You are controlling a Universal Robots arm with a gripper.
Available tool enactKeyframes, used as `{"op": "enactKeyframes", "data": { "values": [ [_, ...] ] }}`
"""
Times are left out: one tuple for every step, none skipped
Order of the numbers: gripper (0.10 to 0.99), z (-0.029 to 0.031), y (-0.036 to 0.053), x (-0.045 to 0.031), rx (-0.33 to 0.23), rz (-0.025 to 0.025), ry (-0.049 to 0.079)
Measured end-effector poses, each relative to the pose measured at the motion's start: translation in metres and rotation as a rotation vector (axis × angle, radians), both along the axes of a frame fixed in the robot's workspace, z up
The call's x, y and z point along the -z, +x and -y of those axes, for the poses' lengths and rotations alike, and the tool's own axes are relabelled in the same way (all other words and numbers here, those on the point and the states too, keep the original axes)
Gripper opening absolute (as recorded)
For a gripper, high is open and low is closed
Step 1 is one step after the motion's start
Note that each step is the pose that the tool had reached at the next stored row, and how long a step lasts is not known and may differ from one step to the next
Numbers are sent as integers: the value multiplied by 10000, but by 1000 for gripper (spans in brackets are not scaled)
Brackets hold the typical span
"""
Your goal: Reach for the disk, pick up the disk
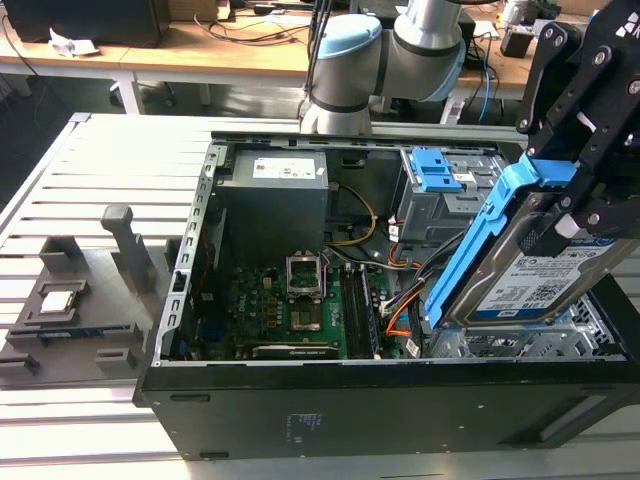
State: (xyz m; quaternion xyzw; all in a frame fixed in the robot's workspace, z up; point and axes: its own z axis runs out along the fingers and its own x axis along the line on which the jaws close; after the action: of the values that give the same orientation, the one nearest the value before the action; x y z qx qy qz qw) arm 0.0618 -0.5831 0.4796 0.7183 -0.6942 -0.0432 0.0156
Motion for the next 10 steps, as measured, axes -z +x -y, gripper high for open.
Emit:
{"op": "enactKeyframes", "data": {
  "values": [
    [365, -33, 19, 10, 0, -6, 2],
    [365, -71, 44, 20, 0, -13, -1],
    [365, -91, 59, 25, 1, -16, 1],
    [365, -112, 76, 29, 0, -20, 1],
    [365, -142, 103, 35, 1, -26, 0],
    [365, -163, 119, 39, 0, -29, -1],
    [365, -188, 137, 45, 0, -33, 0],
    [365, -227, 167, 53, 0, -40, 0],
    [365, -265, 197, 61, -1, -48, -1],
    [365, -296, 225, 69, 0, -56, -1]
  ]
}}
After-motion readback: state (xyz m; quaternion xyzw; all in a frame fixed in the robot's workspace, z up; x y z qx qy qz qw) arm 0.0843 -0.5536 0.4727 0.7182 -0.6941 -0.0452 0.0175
